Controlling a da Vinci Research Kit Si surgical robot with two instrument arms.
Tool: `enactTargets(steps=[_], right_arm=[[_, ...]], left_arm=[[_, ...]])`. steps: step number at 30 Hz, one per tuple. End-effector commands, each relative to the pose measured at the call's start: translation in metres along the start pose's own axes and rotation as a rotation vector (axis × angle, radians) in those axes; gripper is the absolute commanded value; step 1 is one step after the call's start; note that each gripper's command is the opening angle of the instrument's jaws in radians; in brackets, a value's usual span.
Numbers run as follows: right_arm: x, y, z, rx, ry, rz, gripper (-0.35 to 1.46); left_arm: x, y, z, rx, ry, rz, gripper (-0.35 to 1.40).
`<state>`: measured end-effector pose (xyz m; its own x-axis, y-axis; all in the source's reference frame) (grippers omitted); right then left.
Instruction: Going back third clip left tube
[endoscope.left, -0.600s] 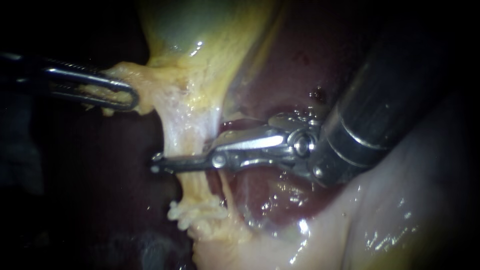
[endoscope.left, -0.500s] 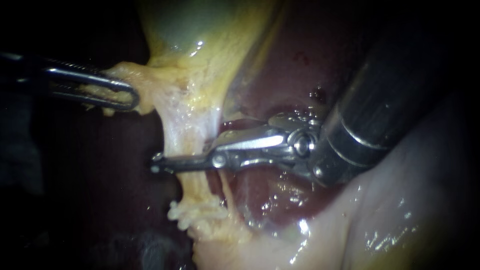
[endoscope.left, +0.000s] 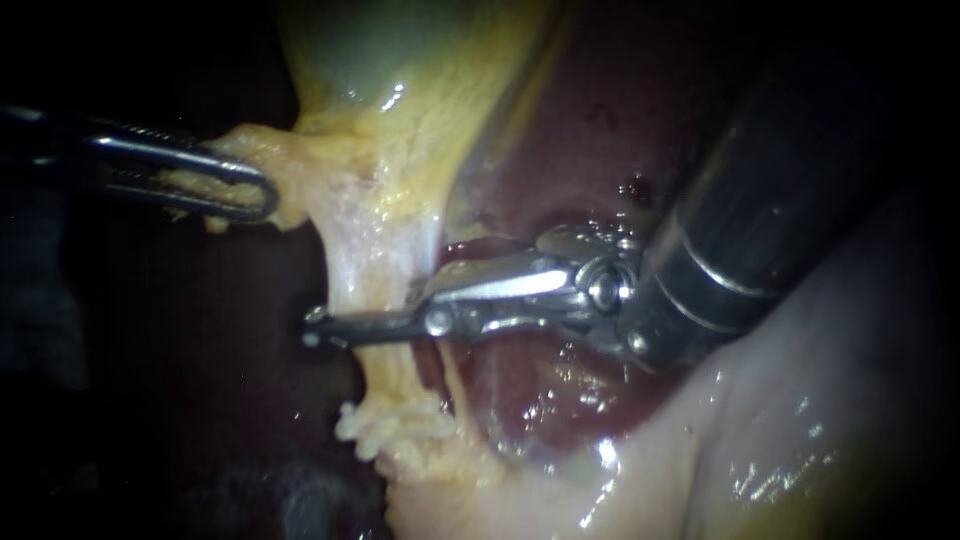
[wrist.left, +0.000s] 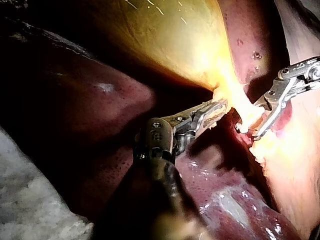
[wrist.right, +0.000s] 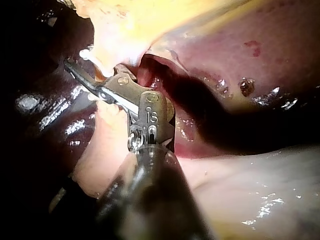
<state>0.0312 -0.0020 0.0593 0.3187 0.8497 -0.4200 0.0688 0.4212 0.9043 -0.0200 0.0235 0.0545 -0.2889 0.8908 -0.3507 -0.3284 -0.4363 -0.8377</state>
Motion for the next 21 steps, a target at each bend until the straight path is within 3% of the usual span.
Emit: enactTargets(steps=[1,6,14,21], right_arm=[[-0.0001,0.0000,0.0002,0.002,0.010,0.000,0.47],[-0.0005,0.0002,0.0009,-0.002,0.019,-0.069,0.49],[-0.0010,0.0012,0.0003,-0.069,0.036,-0.266,0.50],[-0.0017,0.0025,-0.0016,-0.127,-0.023,-0.342,0.50]], left_arm=[[0.0000,0.0000,0.0000,-0.001,-0.001,0.000,-0.35],[0.0000,0.0000,-0.0001,-0.001,-0.001,0.001,-0.35],[0.0000,0.0000,-0.0001,-0.001,-0.001,0.001,-0.35],[0.0000,0.0000,-0.0001,-0.001,-0.001,0.001,-0.35]])
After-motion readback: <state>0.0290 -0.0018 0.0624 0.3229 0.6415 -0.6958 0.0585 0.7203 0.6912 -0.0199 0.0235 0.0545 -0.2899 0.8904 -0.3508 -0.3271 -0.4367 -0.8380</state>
